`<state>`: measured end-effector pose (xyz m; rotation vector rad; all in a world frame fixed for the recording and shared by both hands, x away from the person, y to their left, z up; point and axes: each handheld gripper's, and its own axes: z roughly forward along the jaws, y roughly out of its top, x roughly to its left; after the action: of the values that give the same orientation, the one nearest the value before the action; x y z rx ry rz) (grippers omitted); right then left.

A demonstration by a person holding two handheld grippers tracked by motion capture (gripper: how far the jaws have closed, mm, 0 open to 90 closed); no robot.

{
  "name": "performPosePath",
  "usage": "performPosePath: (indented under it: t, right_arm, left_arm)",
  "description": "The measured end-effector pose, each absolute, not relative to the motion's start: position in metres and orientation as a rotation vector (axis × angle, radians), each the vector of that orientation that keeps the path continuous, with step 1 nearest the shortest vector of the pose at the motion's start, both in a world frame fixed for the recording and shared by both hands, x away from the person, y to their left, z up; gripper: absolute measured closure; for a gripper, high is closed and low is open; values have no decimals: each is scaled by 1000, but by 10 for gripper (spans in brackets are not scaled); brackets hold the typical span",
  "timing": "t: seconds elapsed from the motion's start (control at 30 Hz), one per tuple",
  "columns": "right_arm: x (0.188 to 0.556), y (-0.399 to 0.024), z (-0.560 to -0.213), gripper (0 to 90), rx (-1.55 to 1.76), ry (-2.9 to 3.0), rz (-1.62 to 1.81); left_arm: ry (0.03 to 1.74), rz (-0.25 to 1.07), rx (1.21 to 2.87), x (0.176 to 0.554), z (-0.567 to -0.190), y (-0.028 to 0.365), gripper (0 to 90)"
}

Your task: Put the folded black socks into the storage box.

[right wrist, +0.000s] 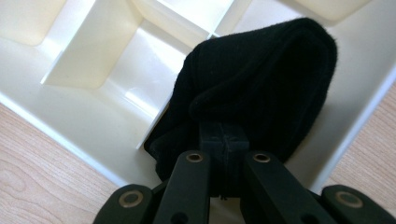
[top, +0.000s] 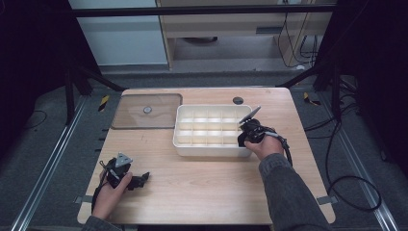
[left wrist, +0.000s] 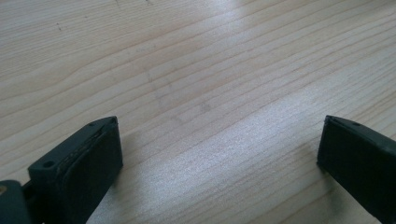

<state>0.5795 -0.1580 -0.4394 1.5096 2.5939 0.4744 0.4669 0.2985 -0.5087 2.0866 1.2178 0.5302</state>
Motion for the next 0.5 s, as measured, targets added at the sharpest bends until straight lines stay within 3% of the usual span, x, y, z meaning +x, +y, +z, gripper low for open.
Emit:
performPosePath:
  t: [0.5]
  right_arm:
    - [581,-156,-443,900,1542,2594,453]
  left_arm:
    - [1214,530,2087,467,-509,298,0]
